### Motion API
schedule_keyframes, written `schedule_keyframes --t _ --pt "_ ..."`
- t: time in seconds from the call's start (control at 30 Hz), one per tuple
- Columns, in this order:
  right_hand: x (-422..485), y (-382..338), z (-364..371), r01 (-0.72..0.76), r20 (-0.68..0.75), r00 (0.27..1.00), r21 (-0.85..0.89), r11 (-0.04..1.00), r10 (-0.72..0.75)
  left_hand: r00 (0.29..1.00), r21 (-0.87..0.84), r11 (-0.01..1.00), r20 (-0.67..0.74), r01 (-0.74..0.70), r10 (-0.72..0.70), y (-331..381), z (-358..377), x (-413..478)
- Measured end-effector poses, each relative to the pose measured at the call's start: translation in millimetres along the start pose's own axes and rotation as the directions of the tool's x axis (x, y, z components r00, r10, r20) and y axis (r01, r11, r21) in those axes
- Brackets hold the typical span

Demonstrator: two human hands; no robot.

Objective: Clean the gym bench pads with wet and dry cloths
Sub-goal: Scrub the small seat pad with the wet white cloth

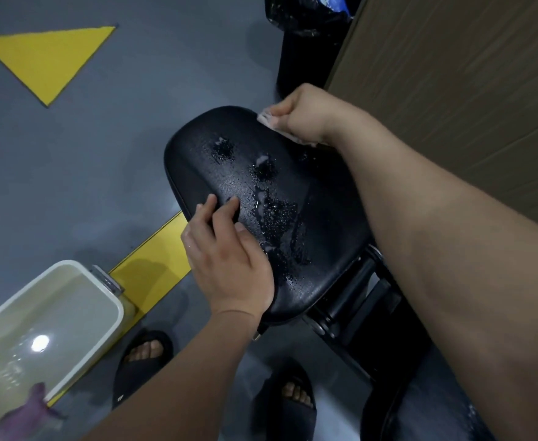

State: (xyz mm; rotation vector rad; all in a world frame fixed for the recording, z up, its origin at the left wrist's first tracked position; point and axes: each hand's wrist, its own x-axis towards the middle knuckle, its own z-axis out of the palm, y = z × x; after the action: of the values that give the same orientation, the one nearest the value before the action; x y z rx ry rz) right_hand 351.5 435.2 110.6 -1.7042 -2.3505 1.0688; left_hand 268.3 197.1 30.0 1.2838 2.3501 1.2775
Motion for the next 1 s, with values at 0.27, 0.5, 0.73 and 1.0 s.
schedule_keyframes --t 0.27,0.5,0.73,1.0 --pt "-18 3 -2 0.083 0.033 0.996 0.000 0.997 -0.083 1.000 0.011 1.000 0.021 -0.010 0.010 1 -2 -1" --pt "-90 37 -25 0.028 0.049 0.999 -0.107 0.994 -0.023 1.000 0.011 1.000 -0.002 -0.020 0.020 0 -1 0" --pt "-84 24 9 0.040 -0.225 0.971 -0.188 0.981 -0.083 1.000 0.014 1.000 0.007 -0.016 0.016 0 -3 -1" --pt "-140 31 42 0.307 -0.211 0.899 -0.322 0.896 -0.383 1.000 0.012 1.000 0.007 -0.011 0.011 0 -2 0"
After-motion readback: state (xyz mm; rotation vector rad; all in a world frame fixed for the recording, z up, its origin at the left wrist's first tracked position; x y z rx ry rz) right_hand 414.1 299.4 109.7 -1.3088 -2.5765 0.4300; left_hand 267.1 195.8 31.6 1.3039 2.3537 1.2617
